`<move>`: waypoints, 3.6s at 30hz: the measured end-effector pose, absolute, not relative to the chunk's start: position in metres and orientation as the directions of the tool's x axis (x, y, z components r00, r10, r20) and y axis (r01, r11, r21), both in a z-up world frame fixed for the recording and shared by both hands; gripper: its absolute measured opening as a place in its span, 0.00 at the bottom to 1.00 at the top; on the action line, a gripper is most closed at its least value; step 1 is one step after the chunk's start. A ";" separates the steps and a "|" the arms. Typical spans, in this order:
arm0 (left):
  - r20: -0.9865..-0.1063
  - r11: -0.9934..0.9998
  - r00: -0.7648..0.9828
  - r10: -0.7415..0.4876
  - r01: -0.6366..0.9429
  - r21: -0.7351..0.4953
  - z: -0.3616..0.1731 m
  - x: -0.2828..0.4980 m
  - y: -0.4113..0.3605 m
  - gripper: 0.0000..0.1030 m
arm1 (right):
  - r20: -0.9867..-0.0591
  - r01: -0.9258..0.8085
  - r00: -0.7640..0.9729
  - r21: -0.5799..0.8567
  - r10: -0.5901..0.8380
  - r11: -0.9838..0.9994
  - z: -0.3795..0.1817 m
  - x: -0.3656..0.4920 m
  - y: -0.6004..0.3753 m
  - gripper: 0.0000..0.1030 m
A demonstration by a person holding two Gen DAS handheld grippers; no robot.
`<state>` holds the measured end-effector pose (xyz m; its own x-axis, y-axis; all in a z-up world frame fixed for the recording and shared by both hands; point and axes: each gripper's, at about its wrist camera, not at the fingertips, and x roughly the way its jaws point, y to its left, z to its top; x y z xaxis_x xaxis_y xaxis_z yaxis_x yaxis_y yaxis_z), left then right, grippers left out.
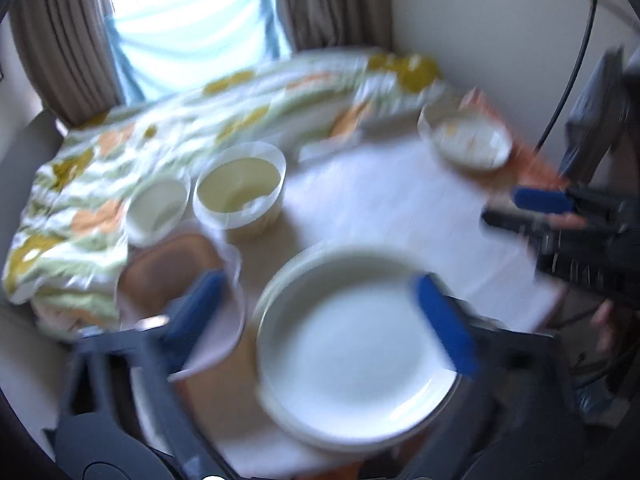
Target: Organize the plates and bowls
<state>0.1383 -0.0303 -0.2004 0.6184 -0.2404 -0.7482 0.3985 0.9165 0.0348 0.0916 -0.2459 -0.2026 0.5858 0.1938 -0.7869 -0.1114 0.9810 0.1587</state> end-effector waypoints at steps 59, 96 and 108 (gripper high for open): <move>-0.899 0.832 0.280 -0.337 0.535 -0.145 -0.304 0.395 -0.292 0.15 | -0.829 0.279 0.519 0.397 0.210 0.875 -0.291 0.240 -0.484 0.13; -0.859 0.967 0.448 -0.246 0.167 -0.190 -0.250 0.146 0.010 0.14 | -0.826 -0.110 0.414 0.371 0.382 0.922 -0.236 0.115 -0.256 0.13; -0.894 0.979 0.400 -0.201 0.053 -0.196 -0.302 0.133 0.039 0.14 | -0.865 -0.236 0.344 0.297 0.366 0.925 -0.266 0.123 -0.212 0.13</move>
<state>0.1326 0.0388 -0.3023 0.3997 -0.2007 -0.8944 0.0529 0.9792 -0.1960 0.1226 -0.2122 -0.2656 0.3436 0.3657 -0.8650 -0.2358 0.9251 0.2975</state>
